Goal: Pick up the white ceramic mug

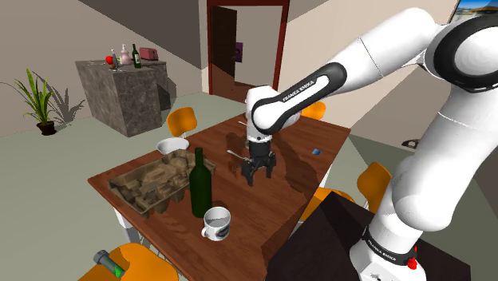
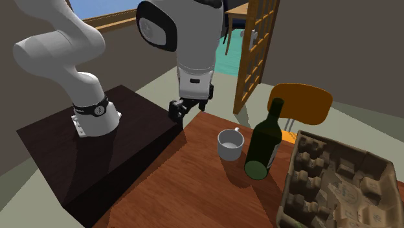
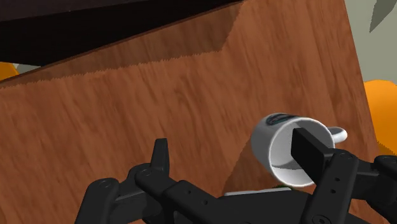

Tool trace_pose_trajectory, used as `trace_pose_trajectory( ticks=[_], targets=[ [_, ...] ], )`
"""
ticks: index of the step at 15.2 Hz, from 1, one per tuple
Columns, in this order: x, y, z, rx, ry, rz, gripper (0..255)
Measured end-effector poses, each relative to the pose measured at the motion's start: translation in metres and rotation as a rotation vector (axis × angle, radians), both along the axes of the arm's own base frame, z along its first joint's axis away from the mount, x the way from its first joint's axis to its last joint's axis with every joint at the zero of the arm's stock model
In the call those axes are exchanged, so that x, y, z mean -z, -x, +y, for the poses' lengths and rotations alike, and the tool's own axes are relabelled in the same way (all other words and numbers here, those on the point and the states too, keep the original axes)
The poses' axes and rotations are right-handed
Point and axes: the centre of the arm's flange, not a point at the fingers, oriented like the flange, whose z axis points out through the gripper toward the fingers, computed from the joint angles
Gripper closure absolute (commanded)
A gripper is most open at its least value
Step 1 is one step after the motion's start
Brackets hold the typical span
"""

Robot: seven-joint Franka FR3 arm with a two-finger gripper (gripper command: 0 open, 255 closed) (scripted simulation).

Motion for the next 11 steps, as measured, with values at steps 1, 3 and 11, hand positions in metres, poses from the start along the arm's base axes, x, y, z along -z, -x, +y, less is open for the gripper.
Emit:
trace_pose_trajectory(
  ticks=[1,3,11],
  targets=[
    [0.011,-0.003,0.005,0.0,-0.001,0.002,0],
    [0.031,-0.018,0.013,-0.002,-0.003,0.005,0],
    [0.115,-0.06,0.066,-0.008,-0.014,0.019,0]
  ],
)
